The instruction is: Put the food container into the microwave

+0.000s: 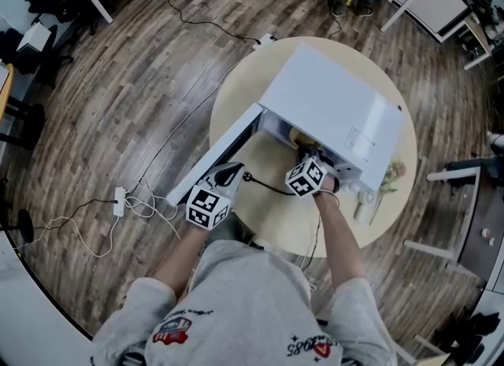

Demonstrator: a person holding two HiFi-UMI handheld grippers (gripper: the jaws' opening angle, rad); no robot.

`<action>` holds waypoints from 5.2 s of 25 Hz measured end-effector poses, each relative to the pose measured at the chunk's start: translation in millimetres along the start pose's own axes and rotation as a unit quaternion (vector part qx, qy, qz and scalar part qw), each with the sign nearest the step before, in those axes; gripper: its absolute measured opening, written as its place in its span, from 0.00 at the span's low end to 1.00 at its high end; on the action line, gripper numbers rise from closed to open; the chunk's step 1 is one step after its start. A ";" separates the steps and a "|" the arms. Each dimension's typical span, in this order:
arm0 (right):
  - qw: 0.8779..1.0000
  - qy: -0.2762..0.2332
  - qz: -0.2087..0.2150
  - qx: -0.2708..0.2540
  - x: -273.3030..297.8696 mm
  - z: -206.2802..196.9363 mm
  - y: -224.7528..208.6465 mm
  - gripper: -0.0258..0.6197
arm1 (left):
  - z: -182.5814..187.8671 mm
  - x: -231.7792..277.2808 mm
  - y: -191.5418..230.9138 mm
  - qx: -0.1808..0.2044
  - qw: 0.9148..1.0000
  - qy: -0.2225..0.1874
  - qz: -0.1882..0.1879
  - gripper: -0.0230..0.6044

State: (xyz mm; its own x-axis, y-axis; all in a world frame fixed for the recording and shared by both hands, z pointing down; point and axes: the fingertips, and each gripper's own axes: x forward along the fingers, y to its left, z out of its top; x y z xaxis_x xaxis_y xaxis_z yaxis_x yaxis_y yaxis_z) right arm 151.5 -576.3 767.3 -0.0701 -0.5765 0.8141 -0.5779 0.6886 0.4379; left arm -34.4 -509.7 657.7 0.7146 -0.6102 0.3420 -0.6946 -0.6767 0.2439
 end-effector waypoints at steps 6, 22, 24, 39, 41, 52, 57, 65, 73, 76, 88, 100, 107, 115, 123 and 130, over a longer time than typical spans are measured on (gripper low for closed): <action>1.000 0.008 -0.011 -0.003 10.6 -0.2 -10.0 0.06 | -1.2 2.7 1.1 -0.001 1.000 0.001 -0.005 0.04; 0.999 0.009 -0.046 -0.006 20.4 -7.0 -18.6 0.09 | -3.7 5.7 1.2 0.005 1.000 0.008 -0.014 0.04; 0.999 0.000 -0.044 0.005 18.5 -6.5 -16.7 0.15 | -3.3 6.8 0.8 0.006 1.000 0.009 -0.015 0.04; 0.993 -0.079 -0.068 0.061 -44.3 -3.6 -8.1 0.18 | 5.5 -6.0 -5.4 0.007 1.000 -0.003 0.013 0.04; 0.990 -0.093 -0.070 0.077 -57.6 -4.5 -4.3 0.17 | 8.3 -10.8 -8.9 0.008 1.000 -0.008 0.019 0.04; 0.976 -0.128 -0.068 0.162 -126.2 -43.1 14.9 0.05 | 26.8 -32.6 -56.7 0.031 0.999 -0.031 0.023 0.04; 0.966 -0.166 -0.051 0.193 -161.3 -46.7 22.9 0.05 | 29.2 -42.4 -81.1 0.037 0.998 -0.037 0.022 0.04; 0.934 -0.224 -0.040 0.274 -222.3 -62.3 27.9 0.05 | 33.2 -58.0 -122.8 0.047 0.998 -0.048 0.016 0.04; 0.903 -0.295 -0.048 0.310 -286.8 -64.8 39.0 0.05 | 41.0 -73.6 -157.6 0.059 0.996 -0.065 0.013 0.04; 0.885 -0.325 -0.064 0.327 -305.2 -71.4 41.6 0.05 | 41.4 -79.2 -166.3 0.063 0.996 -0.069 0.013 0.04; 0.854 -0.364 -0.082 0.362 -340.0 -87.8 51.7 0.04 | 44.0 -89.6 -177.9 0.072 0.994 -0.083 0.014 0.04; 0.849 -0.363 -0.090 0.374 -347.5 -83.2 44.2 0.04 | 51.9 -92.0 -175.3 0.076 0.993 -0.088 0.012 0.04; 0.846 -0.360 -0.096 0.383 -347.3 -86.2 40.7 0.04 | 50.8 -93.7 -174.9 0.078 0.993 -0.086 0.011 0.04; 0.844 -0.358 -0.095 0.387 -344.3 -87.9 44.5 0.04 | 49.0 -98.2 -175.4 0.078 0.993 -0.087 0.011 0.04; 0.846 -0.358 -0.096 0.383 -346.3 -88.8 46.0 0.04 | 43.4 -98.6 -179.3 0.076 0.993 -0.084 0.013 0.04; 0.847 -0.362 -0.093 0.378 -347.6 -84.6 47.2 0.04 | 44.5 -101.7 -180.2 0.075 0.993 -0.085 0.014 0.04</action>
State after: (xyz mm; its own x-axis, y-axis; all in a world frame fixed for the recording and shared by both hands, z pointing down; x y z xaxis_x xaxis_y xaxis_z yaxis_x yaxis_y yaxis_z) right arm 217.4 -306.3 537.2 -0.2419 -0.9512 0.1914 -0.9702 0.2348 -0.0594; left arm 21.8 -344.1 538.6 0.7074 -0.6821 0.1855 -0.7038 -0.7041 0.0946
